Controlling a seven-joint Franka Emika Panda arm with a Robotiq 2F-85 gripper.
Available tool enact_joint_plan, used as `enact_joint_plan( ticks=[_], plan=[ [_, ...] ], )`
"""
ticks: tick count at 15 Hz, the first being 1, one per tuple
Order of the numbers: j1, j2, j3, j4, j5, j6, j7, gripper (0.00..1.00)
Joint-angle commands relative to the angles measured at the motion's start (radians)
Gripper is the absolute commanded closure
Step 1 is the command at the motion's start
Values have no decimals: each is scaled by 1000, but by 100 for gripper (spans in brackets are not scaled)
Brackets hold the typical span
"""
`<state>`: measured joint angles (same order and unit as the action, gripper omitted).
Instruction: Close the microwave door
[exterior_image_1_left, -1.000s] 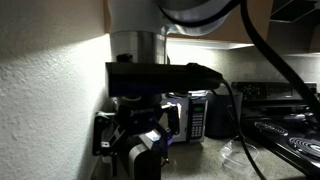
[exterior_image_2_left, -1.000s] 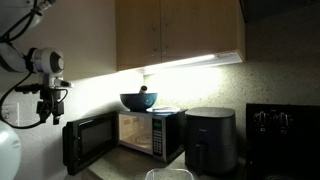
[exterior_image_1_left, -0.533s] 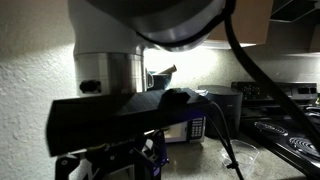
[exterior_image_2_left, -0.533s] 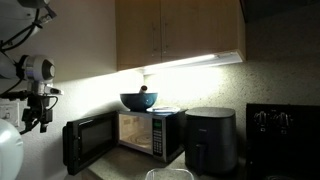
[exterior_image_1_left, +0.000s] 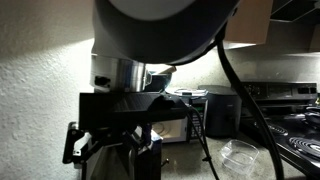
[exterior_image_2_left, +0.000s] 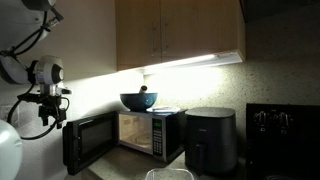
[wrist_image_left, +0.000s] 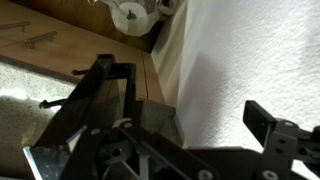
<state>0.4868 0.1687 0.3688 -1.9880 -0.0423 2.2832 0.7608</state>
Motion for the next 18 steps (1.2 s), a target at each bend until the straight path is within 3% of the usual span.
enact_joint_plan(
  ticks=[1, 6, 10, 14, 15, 16, 18],
  plan=[
    [-16, -9, -21, -39, -26, 110, -33, 0],
    [-11, -17, -94, -73, -188, 253, 106, 0],
    [8, -17, -175, -88, -443, 416, 386, 0],
    [85, -32, -312, -58, -736, 419, 704, 0],
    [84, -32, -295, -62, -776, 379, 768, 0],
    [57, -8, -281, -50, -698, 423, 651, 0],
    [67, -11, -289, -50, -745, 407, 717, 0]
  ],
)
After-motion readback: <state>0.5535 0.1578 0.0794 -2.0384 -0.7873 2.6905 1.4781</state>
